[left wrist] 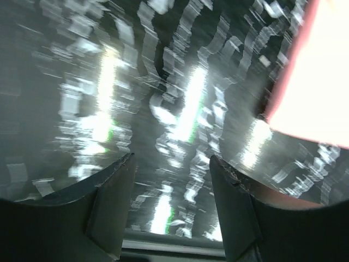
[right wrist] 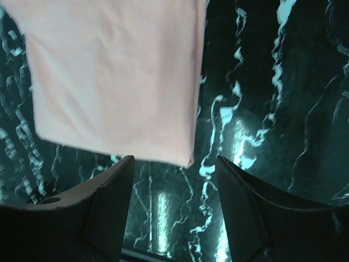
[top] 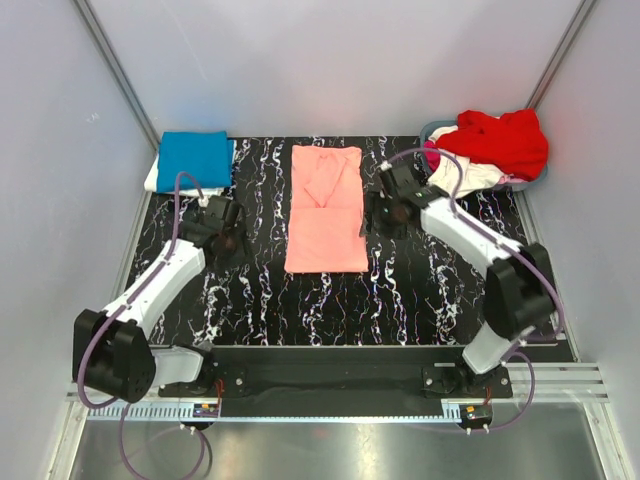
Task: Fold and stack the t-shirts
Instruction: Fold the tshirt
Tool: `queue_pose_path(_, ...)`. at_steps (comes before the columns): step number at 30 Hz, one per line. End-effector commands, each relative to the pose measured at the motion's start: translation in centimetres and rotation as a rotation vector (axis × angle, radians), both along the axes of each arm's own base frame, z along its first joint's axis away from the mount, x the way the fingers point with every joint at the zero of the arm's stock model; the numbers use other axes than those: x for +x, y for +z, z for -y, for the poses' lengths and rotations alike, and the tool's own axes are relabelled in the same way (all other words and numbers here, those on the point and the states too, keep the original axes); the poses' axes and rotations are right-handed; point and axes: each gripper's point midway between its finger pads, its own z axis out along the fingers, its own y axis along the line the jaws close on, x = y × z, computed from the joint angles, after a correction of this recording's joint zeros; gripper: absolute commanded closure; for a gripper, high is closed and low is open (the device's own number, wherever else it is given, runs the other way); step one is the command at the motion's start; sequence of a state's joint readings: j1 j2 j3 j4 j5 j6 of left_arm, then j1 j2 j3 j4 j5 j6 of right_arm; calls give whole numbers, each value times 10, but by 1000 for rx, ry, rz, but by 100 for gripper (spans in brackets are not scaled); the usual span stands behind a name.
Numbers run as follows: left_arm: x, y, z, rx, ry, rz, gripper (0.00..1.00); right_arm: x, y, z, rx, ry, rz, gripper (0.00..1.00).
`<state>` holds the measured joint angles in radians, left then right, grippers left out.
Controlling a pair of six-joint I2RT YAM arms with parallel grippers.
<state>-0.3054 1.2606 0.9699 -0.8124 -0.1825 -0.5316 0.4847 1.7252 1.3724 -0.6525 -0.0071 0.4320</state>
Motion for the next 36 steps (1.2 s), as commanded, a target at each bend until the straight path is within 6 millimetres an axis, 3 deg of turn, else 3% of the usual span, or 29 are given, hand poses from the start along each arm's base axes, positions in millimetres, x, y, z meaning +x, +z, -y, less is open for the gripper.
queue_pose_path(1, 9, -8, 54, -280, -42, 18, 39, -24, -12, -9, 245, 5, -47, 33)
queue_pose_path(2, 10, -12, 61, -319, -51, 12, 39, -23, -14, -12, 295, 11, -37, 34)
queue_pose_path(3, 15, -14, 74, -381, -77, 24, 39, -34, -30, -6, 306, 2, -81, 35)
queue_pose_path(6, 18, -31, 86, -445, -65, 5, 43, -40, -41, -10, 371, 11, -120, 38)
queue_pose_path(15, 17, -70, 100, -534, -11, -22, 46, -47, -79, -23, 446, 2, -219, 40)
queue_pose_path(20, 14, -90, 105, -561, 5, -37, 47, -44, -81, -25, 456, -1, -223, 45)
queue_pose_path(31, 12, -107, 111, -546, 19, -65, 50, -42, -92, -25, 444, -17, -265, 62)
queue_pose_path(34, 12, -111, 110, -541, 23, -63, 58, -43, -93, -25, 442, -16, -267, 65)
queue_pose_path(35, 13, -113, 110, -539, 24, -65, 71, -42, -92, -25, 444, -17, -265, 66)
queue_pose_path(36, 14, -113, 111, -539, 21, -64, 76, -43, -94, -25, 442, -19, -271, 67)
